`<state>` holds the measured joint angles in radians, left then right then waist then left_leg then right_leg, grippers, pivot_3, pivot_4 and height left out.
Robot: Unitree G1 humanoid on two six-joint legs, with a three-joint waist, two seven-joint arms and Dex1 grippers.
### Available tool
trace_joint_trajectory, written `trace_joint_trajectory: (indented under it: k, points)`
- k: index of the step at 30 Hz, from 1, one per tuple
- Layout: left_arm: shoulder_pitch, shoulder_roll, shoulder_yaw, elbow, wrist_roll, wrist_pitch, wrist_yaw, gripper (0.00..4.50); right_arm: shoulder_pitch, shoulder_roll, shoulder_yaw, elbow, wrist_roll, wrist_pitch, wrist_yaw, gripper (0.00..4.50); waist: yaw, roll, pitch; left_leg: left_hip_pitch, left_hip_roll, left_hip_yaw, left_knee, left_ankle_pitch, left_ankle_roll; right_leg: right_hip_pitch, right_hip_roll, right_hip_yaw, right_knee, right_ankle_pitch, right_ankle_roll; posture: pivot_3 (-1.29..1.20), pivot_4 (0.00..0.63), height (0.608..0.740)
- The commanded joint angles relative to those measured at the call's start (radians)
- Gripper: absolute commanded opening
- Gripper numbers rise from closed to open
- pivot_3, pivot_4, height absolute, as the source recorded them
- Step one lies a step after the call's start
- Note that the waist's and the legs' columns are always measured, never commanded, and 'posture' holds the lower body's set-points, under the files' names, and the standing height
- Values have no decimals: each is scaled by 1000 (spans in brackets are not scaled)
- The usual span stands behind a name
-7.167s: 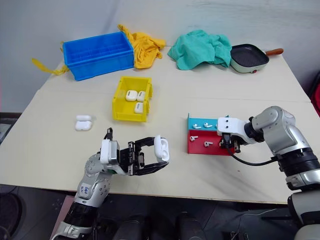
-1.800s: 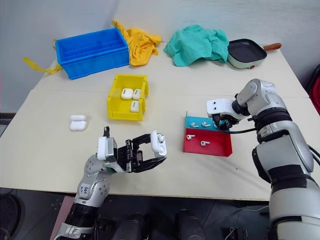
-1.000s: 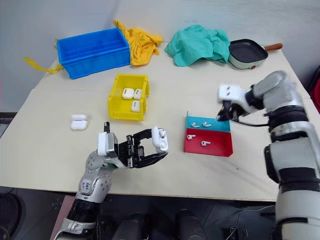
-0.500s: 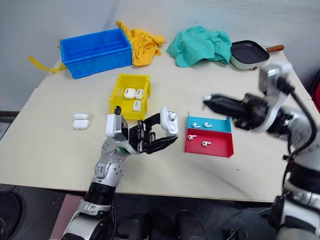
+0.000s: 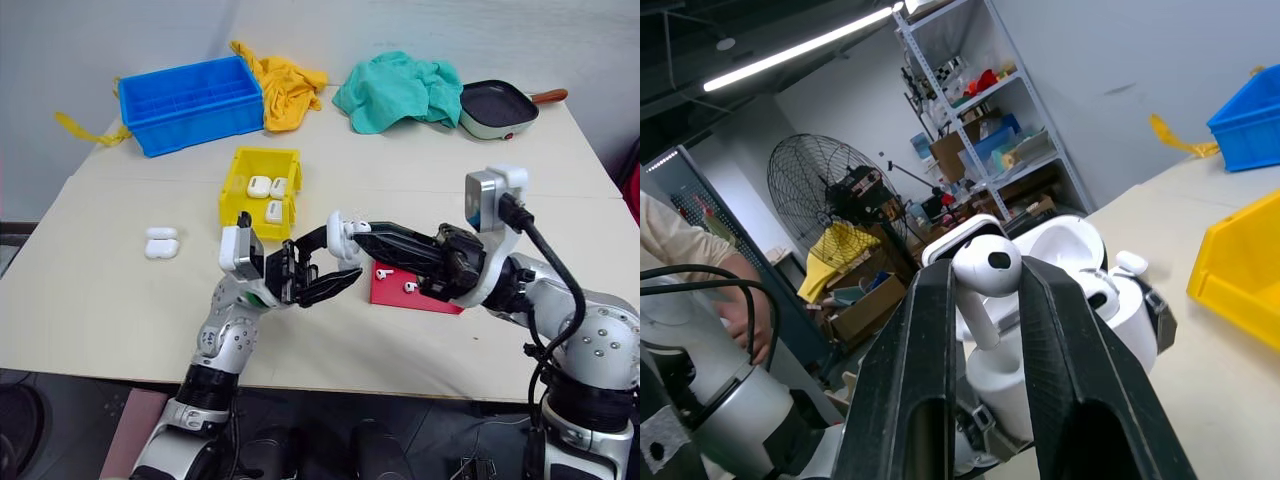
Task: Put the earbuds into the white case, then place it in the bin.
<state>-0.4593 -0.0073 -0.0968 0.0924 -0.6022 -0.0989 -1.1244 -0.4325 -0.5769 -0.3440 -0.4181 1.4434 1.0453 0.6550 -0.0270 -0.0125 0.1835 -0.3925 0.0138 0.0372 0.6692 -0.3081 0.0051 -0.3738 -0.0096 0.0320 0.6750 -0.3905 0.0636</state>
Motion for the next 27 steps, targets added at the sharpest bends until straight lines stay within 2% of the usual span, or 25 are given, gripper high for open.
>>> trace_joint_trajectory:
  k: [1,19,21,25,27]
  points:
    - [6,-17,-3,-41,-9,-12,11,2781,7,-22,14,-22,1,-32,20,477,0,0,0,0,0,0,0,0,0,0,0,0,0,0,0,0,150,740]
    - [8,-17,-7,-55,7,-33,16,2781,53,-32,114,-20,-148,-134,73,477,0,0,0,0,0,0,-1,0,0,0,0,0,-1,0,0,0,150,740]
    - [5,-20,-7,-57,5,-32,18,2781,57,-34,127,-27,-162,-147,77,1184,0,0,0,0,0,0,-1,0,0,0,0,0,-1,0,0,0,150,740]
    - [2,-22,-6,-59,3,-29,18,2781,66,-28,133,-38,-196,-189,90,2294,1,0,0,0,0,0,-1,0,0,0,0,0,-1,0,0,0,150,740]
    - [1,-19,-3,-59,2,-25,16,2781,70,-37,125,-42,-209,-203,97,3022,1,0,0,0,0,0,-1,0,0,0,0,0,-2,0,0,0,150,740]
